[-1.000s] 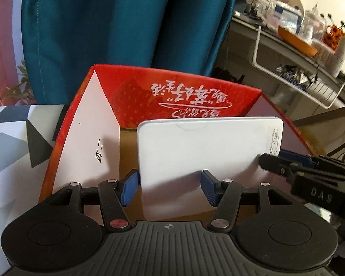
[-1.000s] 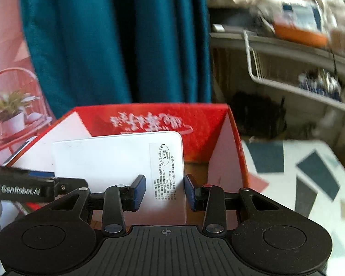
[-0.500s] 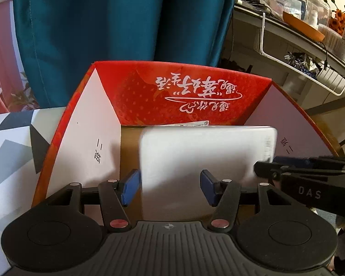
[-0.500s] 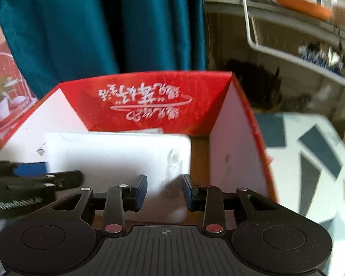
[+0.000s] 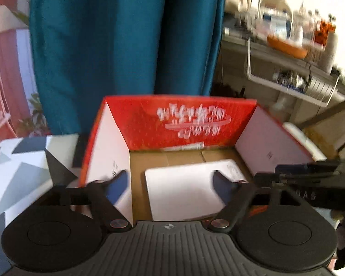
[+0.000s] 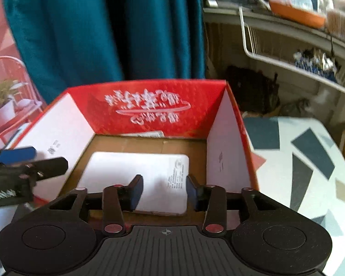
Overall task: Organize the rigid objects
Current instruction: 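Lower the white power bank into the red box and open the left gripper, then move the left gripper back over the red-capped marker on the table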
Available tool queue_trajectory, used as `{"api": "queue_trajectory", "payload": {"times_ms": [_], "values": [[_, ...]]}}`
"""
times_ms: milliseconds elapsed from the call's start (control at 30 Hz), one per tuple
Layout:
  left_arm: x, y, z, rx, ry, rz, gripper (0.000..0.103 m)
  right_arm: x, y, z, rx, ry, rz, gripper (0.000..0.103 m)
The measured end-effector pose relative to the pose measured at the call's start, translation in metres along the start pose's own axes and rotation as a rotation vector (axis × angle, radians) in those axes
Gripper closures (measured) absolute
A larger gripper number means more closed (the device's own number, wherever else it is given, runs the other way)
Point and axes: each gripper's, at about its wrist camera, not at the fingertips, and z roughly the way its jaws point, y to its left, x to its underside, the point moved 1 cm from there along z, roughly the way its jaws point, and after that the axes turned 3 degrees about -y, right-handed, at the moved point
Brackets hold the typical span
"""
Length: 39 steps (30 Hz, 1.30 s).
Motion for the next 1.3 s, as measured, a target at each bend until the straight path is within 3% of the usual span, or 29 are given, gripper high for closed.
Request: {"api": "queue_trajectory", "payload": {"times_ms": [33, 100, 167, 267, 367, 600, 767, 933, 1167, 1300], "values": [[-0.002, 0.002, -0.009, 0.003, -0.040, -0.008, 0.002, 0.001, 0.001, -0.008, -0.012, -0.028, -0.008, 0.051], [-0.003, 0.004, -0.026, -0.006, -0.082, -0.016, 0.000, 0.006, 0.003, -0.023, -0.026, -0.086, -0.020, 0.008], [-0.003, 0.004, -0.040, -0.025, -0.095, 0.000, 0.000, 0.013, 0.002, -0.037, -0.052, -0.147, -0.023, 0.000], [0.003, 0.001, -0.056, -0.088, -0.095, 0.034, 0.000, 0.020, -0.001, -0.052, -0.059, -0.163, 0.006, 0.000], [0.014, 0.002, -0.073, -0.101, -0.096, 0.052, 0.000, 0.029, -0.006, -0.068, -0.073, -0.217, 0.034, 0.000], [0.048, 0.016, -0.106, -0.151, -0.067, -0.023, 0.000, 0.061, -0.006, -0.095, -0.135, -0.282, 0.051, 0.000], [0.073, 0.026, -0.127, -0.131, -0.033, -0.110, 0.000, 0.087, -0.003, -0.105, -0.137, -0.251, 0.102, 0.000], [0.099, 0.025, -0.139, -0.185, 0.014, -0.086, 0.000, 0.113, 0.014, -0.120, -0.144, -0.223, 0.068, 0.000], [0.129, 0.025, -0.154, -0.178, 0.052, -0.048, 0.000, 0.149, 0.040, -0.135, -0.144, -0.151, 0.044, 0.000], [0.139, 0.028, -0.164, -0.174, 0.066, -0.076, 0.000, 0.165, 0.060, -0.140, -0.186, -0.106, -0.037, 0.003]]}}
